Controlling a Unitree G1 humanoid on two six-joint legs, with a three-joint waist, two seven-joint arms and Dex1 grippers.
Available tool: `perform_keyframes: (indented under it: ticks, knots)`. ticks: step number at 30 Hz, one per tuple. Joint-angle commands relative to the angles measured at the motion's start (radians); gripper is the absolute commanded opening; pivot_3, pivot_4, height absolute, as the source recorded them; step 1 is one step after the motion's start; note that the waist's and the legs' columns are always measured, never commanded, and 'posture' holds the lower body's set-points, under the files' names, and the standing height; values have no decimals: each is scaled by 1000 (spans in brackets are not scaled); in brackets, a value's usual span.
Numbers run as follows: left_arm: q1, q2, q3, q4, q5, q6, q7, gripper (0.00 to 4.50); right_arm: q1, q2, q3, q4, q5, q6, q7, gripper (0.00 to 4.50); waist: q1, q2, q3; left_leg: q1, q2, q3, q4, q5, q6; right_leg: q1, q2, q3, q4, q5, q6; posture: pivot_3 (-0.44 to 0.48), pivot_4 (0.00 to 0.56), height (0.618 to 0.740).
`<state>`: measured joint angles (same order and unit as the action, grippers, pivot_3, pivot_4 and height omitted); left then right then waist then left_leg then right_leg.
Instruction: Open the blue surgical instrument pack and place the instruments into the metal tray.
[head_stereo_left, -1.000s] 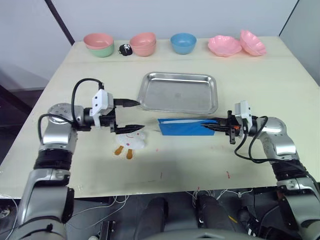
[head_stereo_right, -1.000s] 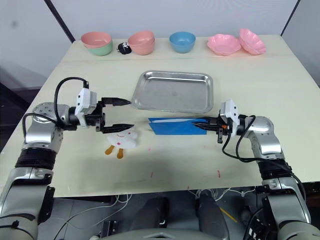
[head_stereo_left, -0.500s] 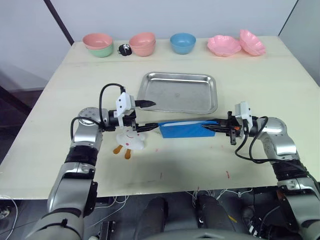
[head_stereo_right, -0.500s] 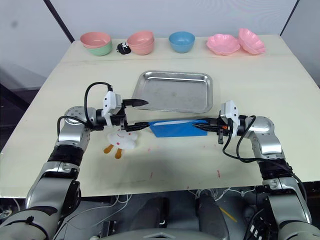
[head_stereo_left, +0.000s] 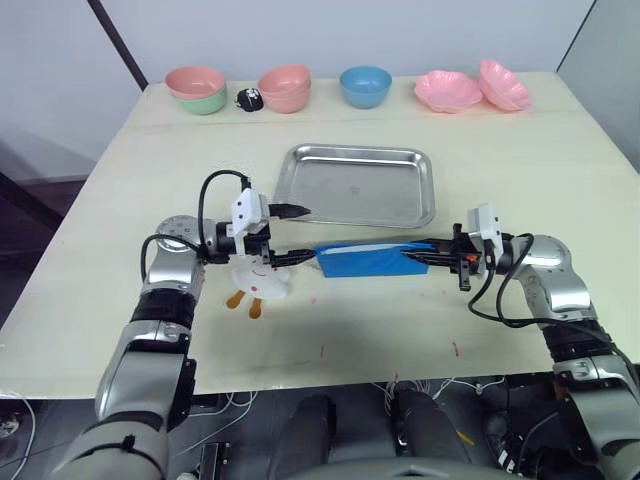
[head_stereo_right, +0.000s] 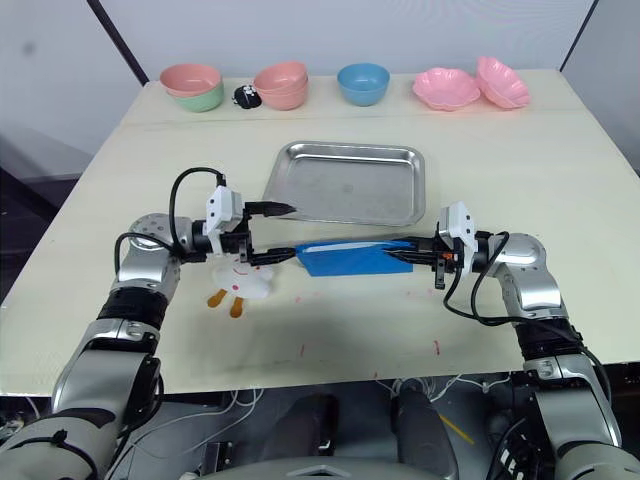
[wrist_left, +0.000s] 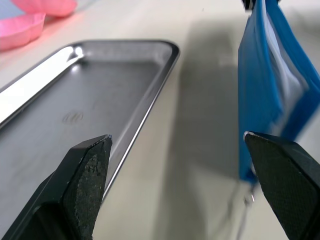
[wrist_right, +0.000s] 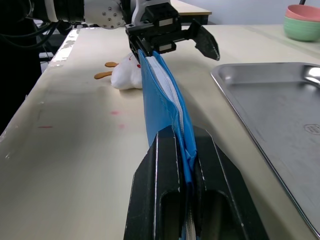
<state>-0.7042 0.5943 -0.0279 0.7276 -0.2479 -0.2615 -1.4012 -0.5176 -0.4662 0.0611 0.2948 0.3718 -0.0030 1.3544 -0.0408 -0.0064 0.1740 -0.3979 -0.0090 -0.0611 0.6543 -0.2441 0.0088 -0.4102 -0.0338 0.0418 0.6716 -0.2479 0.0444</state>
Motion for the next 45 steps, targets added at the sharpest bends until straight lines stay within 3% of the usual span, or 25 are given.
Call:
perform_keyframes:
  ticks: [1, 11, 28, 31, 35, 36, 39, 45]
  knots:
    - [-25, 33, 34, 2, -11, -23, -20, 4483, -7, -1, -15, -15, 18, -8, 4, 0, 0, 0, 0, 0, 0, 0, 0, 0, 0, 0, 0, 0, 0, 0, 0, 0, 150, 740]
    - [12, 28, 25, -112, -58, 81, -99, 4483, -21, 6, -14, 9, 15, -19, 9, 0, 0, 0, 0, 0, 0, 0, 0, 0, 0, 0, 0, 0, 0, 0, 0, 0, 150, 740]
    - [-37, -74, -2, -16, 8, 8, -75, 4483, -18, 6, -10, -9, 21, -6, 15, 0, 1, 0, 0, 0, 0, 0, 0, 0, 0, 0, 0, 0, 0, 0, 0, 0, 150, 740]
    - [-37, -82, 3, -17, -8, 18, -85, 3711, -16, 5, -11, -11, 22, -5, 14, 0, 1, 0, 0, 0, 0, 0, 0, 0, 0, 0, 0, 0, 0, 0, 0, 0, 150, 740]
    - [-20, -85, 3, -46, -37, 59, -134, 1685, -12, 4, -12, -12, 22, -5, 13, 0, 0, 0, 0, 0, 0, 0, 0, 0, 0, 0, 0, 0, 1, 0, 0, 0, 150, 740]
    - [-16, -85, 2, -52, -42, 68, -141, 1455, -11, 4, -11, -13, 21, -5, 13, 0, 0, 0, 0, 0, 0, 0, 0, 0, 0, 0, 0, 0, 1, 0, 0, 0, 150, 740]
    - [-5, -85, 1, -68, -50, 89, -155, 64, -10, 5, -10, -15, 21, -3, 11, 0, 0, 0, 0, 0, 0, 0, 0, 0, 0, 0, 0, 0, 1, 0, 0, 0, 150, 740]
    - [21, -79, -5, -119, -68, 152, -168, 26, 7, -15, -4, -50, 32, 69, 12, 0, 0, 0, 0, 0, 0, 0, 0, 0, 0, 0, 0, 0, 1, 0, 0, 0, 150, 740]
